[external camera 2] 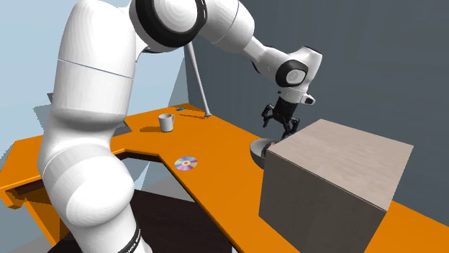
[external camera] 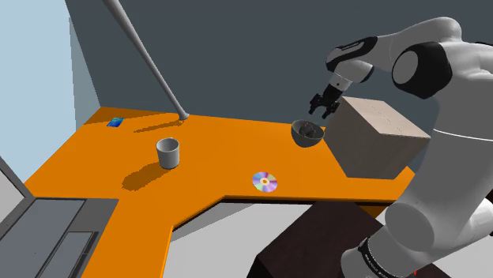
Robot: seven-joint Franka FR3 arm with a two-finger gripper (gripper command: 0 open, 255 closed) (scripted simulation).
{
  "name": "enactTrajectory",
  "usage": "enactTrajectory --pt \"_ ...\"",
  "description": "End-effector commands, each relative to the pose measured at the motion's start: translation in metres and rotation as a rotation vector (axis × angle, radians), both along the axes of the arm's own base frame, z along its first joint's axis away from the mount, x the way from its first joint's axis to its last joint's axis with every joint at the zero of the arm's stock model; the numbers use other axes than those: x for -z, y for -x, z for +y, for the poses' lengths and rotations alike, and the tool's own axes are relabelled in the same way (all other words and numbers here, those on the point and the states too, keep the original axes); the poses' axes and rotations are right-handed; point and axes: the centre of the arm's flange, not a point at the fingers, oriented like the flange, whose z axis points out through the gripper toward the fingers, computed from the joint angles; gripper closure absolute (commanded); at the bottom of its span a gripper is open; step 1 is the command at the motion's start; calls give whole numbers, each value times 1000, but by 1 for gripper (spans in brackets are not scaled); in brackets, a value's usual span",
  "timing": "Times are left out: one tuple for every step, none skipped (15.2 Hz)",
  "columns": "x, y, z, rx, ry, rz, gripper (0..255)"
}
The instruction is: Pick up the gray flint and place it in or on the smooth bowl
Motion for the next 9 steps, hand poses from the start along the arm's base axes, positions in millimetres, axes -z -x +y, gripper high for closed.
enactTrajectory --pt "-24 2 -6 0 0 0 0" --pt "-34 3 -8 0 0 0 0" --pt "-34 3 -8 0 0 0 0" --pt "-34 3 -8 0 0 0 0" --pt "-34 3 -8 0 0 0 0" --pt "-34 3 -8 0 0 0 0" --pt "-34 3 -8 0 0 0 0" --pt "-34 3 -8 0 0 0 0" --pt "-34 3 -8 0 0 0 0"
